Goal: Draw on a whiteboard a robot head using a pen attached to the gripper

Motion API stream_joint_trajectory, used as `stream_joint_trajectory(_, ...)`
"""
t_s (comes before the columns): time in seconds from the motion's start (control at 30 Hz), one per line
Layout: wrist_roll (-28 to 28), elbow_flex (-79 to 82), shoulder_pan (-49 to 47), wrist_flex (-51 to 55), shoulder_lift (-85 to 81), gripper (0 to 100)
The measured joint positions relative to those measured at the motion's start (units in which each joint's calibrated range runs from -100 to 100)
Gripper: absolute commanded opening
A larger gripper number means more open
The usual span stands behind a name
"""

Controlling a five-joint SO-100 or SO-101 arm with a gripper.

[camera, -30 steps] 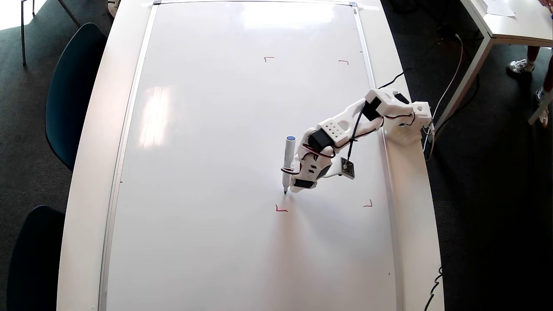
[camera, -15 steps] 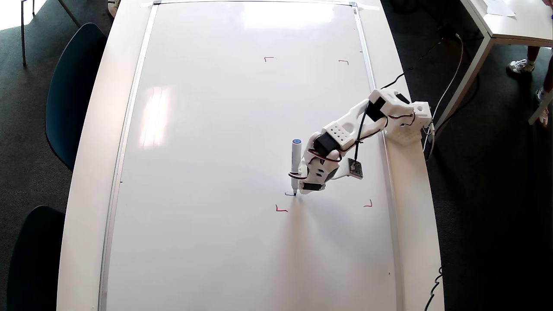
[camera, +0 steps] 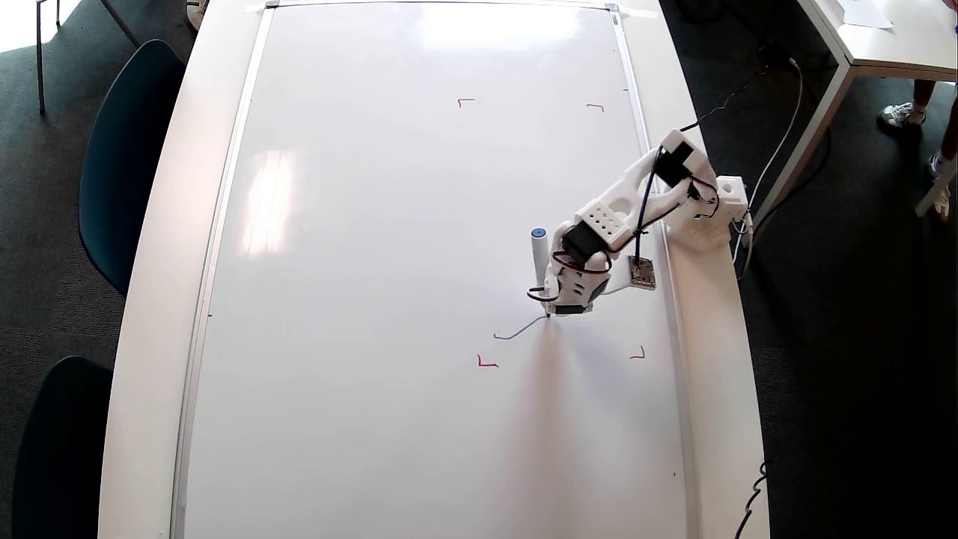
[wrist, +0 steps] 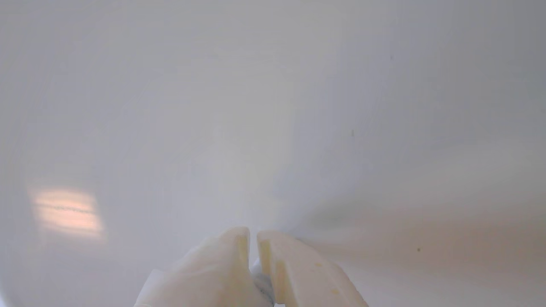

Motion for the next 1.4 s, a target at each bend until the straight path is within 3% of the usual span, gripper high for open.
stream_joint_trajectory(0.63,0.0,22.4,-4.6,0.0,-13.5,1)
stream_joint_trajectory(1.0,-0.1,39.8,-5.4,-5.3,-25.1,1)
stream_joint_trajectory(1.4,-0.1,42.8,-4.4,-5.6,-26.5,1)
